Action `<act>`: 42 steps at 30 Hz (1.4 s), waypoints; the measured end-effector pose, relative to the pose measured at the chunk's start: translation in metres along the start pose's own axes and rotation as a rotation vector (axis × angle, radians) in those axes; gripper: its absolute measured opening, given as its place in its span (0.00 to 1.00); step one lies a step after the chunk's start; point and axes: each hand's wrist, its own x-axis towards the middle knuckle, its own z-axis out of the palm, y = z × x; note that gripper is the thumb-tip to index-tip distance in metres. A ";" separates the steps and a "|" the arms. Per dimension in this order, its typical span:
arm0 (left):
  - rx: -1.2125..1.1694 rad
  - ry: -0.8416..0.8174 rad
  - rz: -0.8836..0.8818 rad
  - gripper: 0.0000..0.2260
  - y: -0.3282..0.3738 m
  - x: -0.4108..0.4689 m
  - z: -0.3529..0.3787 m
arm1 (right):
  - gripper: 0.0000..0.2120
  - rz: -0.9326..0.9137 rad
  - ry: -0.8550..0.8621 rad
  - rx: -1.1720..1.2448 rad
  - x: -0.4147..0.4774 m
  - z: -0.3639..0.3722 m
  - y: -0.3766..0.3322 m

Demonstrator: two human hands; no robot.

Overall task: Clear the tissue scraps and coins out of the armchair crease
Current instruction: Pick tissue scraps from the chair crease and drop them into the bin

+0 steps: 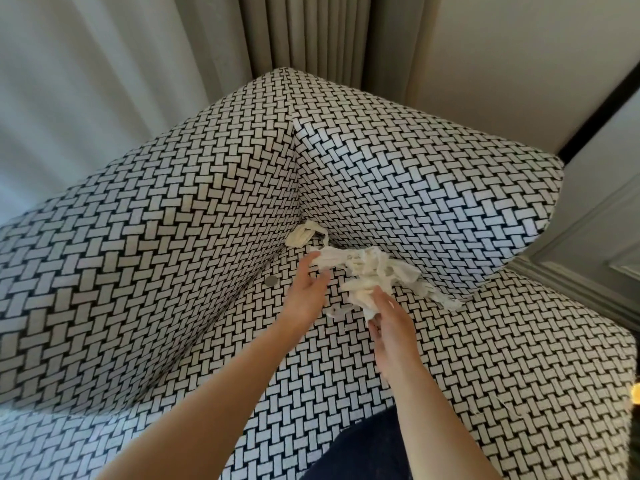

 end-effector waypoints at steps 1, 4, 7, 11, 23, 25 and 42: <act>0.018 0.079 -0.006 0.17 0.000 0.013 -0.003 | 0.13 0.022 0.003 0.067 0.001 0.000 -0.002; 0.146 0.196 0.013 0.18 -0.005 0.058 -0.016 | 0.14 0.092 0.027 0.228 0.002 0.000 -0.005; 0.397 0.151 -0.032 0.18 -0.004 0.099 -0.021 | 0.16 0.129 0.027 0.304 0.005 0.003 -0.004; 0.704 0.016 -0.132 0.22 -0.005 0.124 -0.021 | 0.15 0.152 0.030 0.326 0.011 0.004 0.000; 0.898 0.004 -0.123 0.24 -0.001 0.124 -0.018 | 0.21 0.157 -0.041 0.377 0.016 0.006 0.003; 0.756 0.060 -0.131 0.22 -0.005 0.123 -0.020 | 0.21 0.159 -0.031 0.399 0.015 0.005 0.002; -0.066 0.126 -0.099 0.13 0.041 -0.035 0.006 | 0.22 -0.007 0.223 0.297 -0.037 -0.039 -0.015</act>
